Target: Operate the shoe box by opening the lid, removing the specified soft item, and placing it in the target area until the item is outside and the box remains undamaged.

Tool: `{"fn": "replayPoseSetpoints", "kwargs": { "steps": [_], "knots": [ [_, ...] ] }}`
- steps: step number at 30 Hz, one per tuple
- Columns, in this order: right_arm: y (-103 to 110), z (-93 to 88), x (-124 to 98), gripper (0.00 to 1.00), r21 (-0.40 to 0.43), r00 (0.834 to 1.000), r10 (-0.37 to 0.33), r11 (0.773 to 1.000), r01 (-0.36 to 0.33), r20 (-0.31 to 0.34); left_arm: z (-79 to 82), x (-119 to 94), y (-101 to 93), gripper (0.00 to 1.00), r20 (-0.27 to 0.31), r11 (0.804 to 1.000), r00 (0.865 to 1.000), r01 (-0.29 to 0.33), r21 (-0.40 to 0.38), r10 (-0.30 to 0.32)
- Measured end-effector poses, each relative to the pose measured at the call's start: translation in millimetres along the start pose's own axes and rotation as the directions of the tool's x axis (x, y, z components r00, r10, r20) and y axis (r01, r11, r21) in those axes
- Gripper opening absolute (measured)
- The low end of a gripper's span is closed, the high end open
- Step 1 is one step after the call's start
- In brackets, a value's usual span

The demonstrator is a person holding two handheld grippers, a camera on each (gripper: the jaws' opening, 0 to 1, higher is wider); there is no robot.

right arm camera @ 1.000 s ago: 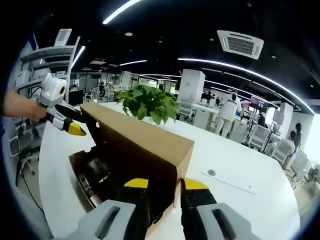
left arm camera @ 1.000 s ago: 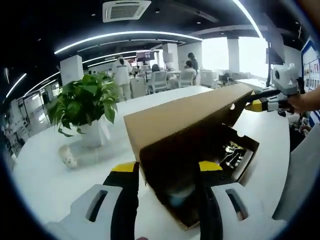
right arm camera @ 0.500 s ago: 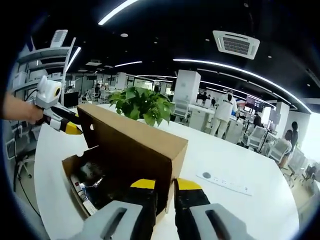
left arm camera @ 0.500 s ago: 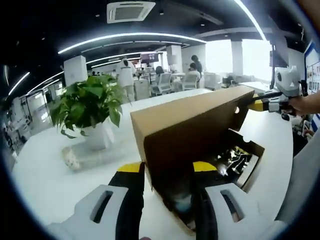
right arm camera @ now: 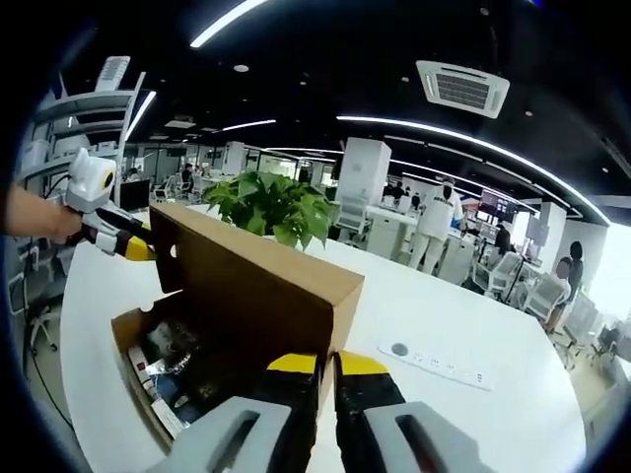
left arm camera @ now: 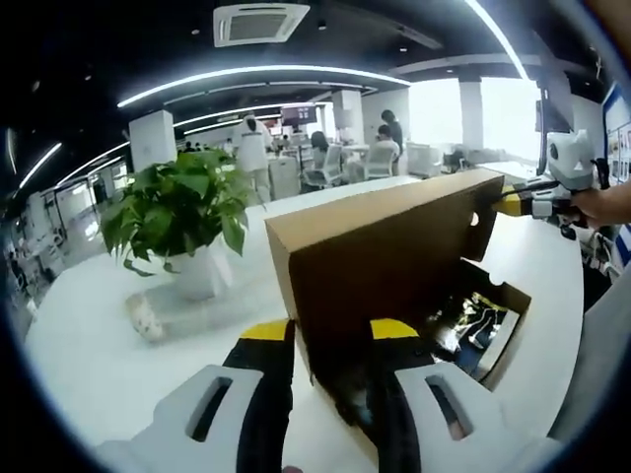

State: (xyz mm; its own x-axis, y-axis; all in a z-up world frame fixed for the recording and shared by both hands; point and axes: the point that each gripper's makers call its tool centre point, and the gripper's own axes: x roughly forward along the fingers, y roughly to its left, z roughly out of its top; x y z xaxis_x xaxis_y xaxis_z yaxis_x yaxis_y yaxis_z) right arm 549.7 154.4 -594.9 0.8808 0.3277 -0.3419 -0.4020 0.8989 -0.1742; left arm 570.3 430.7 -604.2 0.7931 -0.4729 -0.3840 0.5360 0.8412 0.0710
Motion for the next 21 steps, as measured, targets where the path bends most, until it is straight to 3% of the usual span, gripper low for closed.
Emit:
{"fn": "replayPoseSetpoints", "kwargs": {
  "steps": [21],
  "knots": [
    [-6,4.7,7,0.0,0.014,1.0,-0.006,1.0,0.006,0.005,4.9,8,19.8,0.08,0.007,0.998,0.999,-0.05,-0.037,0.05]
  ]
}}
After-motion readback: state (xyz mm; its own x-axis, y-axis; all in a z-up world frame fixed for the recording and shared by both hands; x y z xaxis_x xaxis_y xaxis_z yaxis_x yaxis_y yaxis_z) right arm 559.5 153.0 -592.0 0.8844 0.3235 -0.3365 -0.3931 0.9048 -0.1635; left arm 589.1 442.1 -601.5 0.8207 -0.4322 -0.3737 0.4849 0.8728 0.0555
